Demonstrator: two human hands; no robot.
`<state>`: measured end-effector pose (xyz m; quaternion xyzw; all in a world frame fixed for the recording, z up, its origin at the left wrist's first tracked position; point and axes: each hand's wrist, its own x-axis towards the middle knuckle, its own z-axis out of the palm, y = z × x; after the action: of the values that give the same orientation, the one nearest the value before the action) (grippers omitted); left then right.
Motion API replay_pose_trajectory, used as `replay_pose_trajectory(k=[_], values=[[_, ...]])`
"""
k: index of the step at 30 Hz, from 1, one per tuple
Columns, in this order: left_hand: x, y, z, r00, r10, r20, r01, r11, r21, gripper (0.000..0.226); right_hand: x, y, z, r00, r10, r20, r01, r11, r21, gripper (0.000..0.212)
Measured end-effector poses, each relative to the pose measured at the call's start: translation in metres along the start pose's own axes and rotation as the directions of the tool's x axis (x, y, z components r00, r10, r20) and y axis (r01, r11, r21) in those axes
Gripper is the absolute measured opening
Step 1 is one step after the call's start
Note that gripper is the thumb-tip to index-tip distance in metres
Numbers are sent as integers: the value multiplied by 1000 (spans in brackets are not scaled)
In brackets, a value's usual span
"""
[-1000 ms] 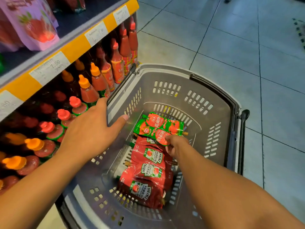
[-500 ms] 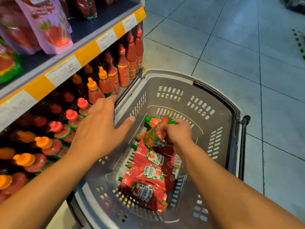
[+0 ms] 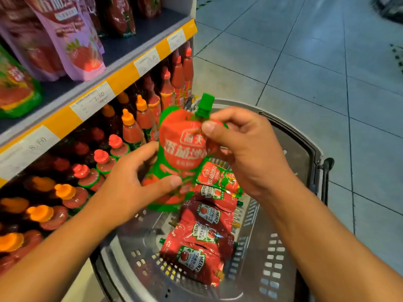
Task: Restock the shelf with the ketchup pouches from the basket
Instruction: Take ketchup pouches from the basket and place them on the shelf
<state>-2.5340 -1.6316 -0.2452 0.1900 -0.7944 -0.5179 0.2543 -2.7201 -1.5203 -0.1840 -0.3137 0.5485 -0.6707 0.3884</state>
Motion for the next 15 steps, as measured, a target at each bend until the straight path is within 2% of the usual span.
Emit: replay_pose_trajectory(k=[6,8,9,10,11,12,14,15], values=[[3,-1,-2,994,-96,-47,91,991,-102,29,29,13,3,992,123,-34,-121,990,71,16],[3,-2,-3,992,-118,-42,111,984,-137,30,44,35,-13,966,214,-143,-201,974,101,25],[3,-2,-3,992,-123,-36,116,981,-156,30,52,51,-25,940,249,-233,-243,968,57,26],[3,-2,-3,991,-128,-30,121,977,-173,30,60,70,-40,910,257,-324,-293,954,-65,24],[3,-2,-3,991,-133,-26,126,975,-184,29,66,90,-54,890,240,-389,-351,903,-246,21],[3,-3,-3,990,-135,-29,127,973,-191,29,72,112,-71,884,229,-408,-411,796,-445,19],[3,-4,-4,988,-144,-53,129,967,-220,27,78,145,-95,881,305,-362,-470,473,-745,15],[4,-4,-5,986,-148,-74,127,963,-238,25,79,159,-104,868,363,-339,-455,310,-835,11]])
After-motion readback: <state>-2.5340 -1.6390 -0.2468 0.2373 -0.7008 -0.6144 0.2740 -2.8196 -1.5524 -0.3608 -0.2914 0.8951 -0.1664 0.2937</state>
